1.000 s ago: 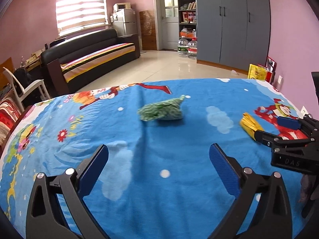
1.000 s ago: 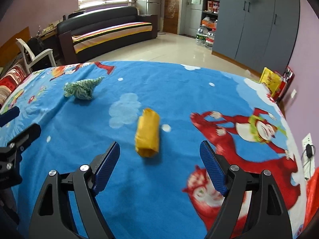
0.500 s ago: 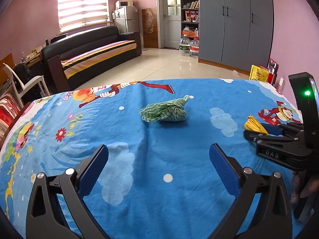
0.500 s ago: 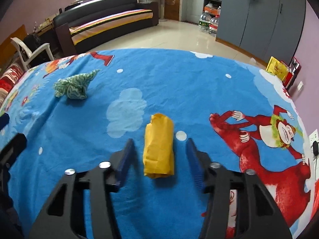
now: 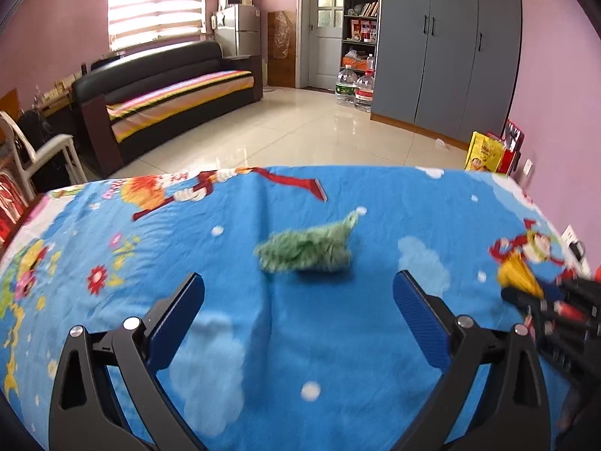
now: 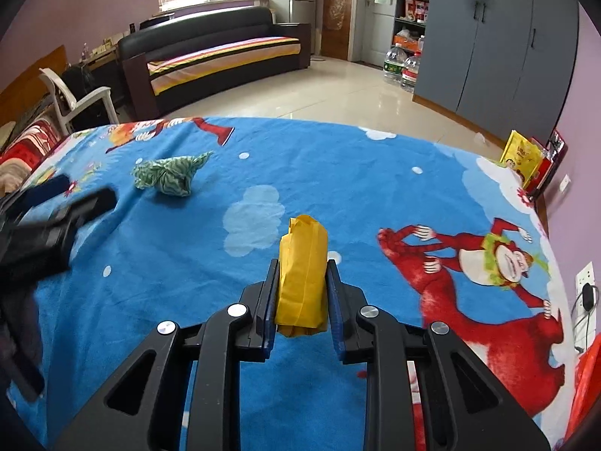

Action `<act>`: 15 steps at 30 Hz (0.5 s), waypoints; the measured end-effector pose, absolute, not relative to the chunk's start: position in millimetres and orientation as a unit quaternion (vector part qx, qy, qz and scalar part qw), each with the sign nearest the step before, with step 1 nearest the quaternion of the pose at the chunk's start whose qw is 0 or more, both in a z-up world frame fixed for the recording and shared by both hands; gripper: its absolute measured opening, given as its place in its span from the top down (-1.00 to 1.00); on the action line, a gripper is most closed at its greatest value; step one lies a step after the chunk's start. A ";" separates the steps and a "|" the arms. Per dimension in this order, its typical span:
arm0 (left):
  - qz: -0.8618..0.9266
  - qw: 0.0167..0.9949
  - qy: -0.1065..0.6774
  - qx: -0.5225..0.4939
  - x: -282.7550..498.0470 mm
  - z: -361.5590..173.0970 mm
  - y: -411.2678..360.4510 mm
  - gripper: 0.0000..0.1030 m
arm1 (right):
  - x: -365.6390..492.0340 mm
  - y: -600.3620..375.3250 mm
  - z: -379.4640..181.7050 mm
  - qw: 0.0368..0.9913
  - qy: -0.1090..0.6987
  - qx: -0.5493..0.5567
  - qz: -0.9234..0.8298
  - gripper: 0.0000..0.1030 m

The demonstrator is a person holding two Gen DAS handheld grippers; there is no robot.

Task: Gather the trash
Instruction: 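Grasp the yellow wrapper with the right tool while the left tool grasps the green cloth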

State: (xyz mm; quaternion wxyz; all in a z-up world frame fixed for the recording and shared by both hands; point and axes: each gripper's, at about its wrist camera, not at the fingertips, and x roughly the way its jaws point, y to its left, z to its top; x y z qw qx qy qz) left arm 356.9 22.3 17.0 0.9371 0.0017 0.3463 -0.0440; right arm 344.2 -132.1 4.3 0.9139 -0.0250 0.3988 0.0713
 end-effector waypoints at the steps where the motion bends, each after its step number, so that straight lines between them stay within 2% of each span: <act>1: -0.048 0.935 0.352 -0.006 365.8 19.4 20.9 -0.88 | 343.7 -135.4 4.3 0.913 0.400 -0.020 0.072 0.54; 7: -0.029 0.931 0.362 0.026 408.4 17.0 -0.1 -0.88 | 341.8 -146.0 4.1 0.912 0.404 -0.012 0.071 0.54; 11: -0.024 0.917 0.394 0.059 432.6 -5.3 -16.9 -0.83 | 341.4 -155.0 8.8 0.914 0.399 -0.006 0.070 0.54; 14: -0.021 0.902 0.426 0.068 444.7 -25.8 -18.0 -0.53 | 339.7 -160.3 11.3 0.916 0.396 -0.002 0.069 0.54; 15: -0.022 0.900 0.431 0.063 446.1 -29.3 -16.5 -0.30 | 338.8 -161.7 12.0 0.916 0.395 -0.004 0.068 0.54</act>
